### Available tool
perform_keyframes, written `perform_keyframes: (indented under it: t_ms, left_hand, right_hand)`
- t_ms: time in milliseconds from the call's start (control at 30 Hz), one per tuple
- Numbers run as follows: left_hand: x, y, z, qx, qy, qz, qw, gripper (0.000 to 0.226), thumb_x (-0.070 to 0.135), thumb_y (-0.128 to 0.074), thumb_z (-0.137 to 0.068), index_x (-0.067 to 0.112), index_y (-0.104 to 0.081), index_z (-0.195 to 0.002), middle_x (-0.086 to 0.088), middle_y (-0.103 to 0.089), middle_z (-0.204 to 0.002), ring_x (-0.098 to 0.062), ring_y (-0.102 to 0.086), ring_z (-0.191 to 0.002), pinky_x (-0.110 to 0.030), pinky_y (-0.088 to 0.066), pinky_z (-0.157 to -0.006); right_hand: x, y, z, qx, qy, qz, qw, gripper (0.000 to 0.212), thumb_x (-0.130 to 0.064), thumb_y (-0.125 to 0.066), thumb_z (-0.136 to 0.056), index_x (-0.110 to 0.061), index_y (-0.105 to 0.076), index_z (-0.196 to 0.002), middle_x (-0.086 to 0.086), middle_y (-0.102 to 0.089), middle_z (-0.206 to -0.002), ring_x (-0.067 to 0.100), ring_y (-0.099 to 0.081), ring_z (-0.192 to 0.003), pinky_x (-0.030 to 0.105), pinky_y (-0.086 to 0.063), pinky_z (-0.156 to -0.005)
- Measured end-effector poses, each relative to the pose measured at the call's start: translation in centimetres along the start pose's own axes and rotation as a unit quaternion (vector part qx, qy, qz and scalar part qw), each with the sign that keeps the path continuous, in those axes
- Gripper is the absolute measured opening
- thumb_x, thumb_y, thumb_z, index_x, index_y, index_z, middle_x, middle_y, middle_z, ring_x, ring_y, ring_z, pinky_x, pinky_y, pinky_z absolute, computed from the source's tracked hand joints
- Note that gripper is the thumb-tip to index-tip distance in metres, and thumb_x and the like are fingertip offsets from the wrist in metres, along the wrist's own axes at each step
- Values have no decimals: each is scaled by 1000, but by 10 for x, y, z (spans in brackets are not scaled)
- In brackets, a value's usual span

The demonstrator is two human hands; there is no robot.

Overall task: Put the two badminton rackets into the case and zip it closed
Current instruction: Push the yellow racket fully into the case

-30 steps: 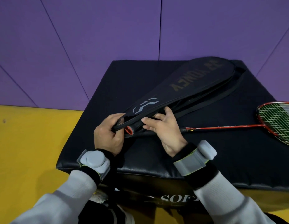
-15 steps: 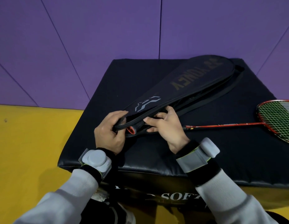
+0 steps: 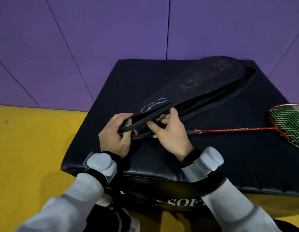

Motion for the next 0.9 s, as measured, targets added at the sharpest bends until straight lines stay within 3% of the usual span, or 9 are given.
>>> perform_keyframes:
  t_ms: [67,167,300,433,600,767,900]
  left_hand:
    - [-1,0,-1,-2,16,6,1000,30,28,-51,-98,16,-72,-116,5,-71,-113,-13,-67,-105,-31,-52,-89]
    - [-4,-1,-3,-4,31,11,999,31,29,-50,-98,17,-71,-118,5,-71,-109,-15,-68,-98,-33,-54,-85]
    - [-7,-2,-3,2,27,22,999,30,28,-50,-98,18,-70,-118,7,-71,-113,-10,-67,-105,-28,-52,-90]
    - [-10,-2,-3,8,33,30,999,28,30,-51,-99,20,-70,-118,9,-71,-113,-7,-67,-106,-25,-51,-90]
    - [-10,-2,-2,11,39,39,998,28,28,-51,-98,20,-70,-118,6,-71,-114,-8,-67,-108,-27,-51,-92]
    - [-8,-3,-1,8,28,43,999,32,26,-52,-98,11,-71,-119,-2,-70,-121,-11,-65,-116,-28,-48,-100]
    - [-6,-2,-1,7,19,33,999,33,23,-52,-99,8,-70,-121,-2,-69,-123,-11,-64,-118,-26,-47,-102]
  right_hand:
    - [-5,-2,10,-1,36,123,992,45,-37,-71,-85,-20,-44,-117,1,-58,-121,19,-58,-115,43,-52,-95]
    - [-16,-5,24,-21,89,231,969,47,-45,-59,-92,-15,-47,-125,6,-56,-129,28,-52,-122,38,-43,-100]
    - [-22,-9,31,-86,136,317,935,56,-50,-45,-98,-15,-44,-143,4,-45,-148,19,-27,-145,34,-25,-119]
    - [-21,-15,34,-116,144,342,921,63,-54,-38,-99,-14,-39,-148,7,-34,-155,18,-12,-150,36,-17,-122]
    - [-19,-16,30,-101,174,396,896,64,-61,-28,-98,-20,-41,-145,1,-33,-152,20,-9,-151,48,-6,-123]
    - [-12,-23,28,-110,153,400,897,74,-62,-27,-98,-17,-19,-156,8,-20,-161,25,-5,-152,48,-1,-124]
    - [-10,-26,26,-105,153,413,892,78,-63,-26,-98,-14,-14,-157,11,-19,-161,26,-7,-152,48,0,-124]
Point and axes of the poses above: each hand's wrist, its own z-axis away from the middle knuckle, its own y-axis out of the back of the hand, x = y × z, the point moved 1 cm from there along -z, towards the middle knuckle
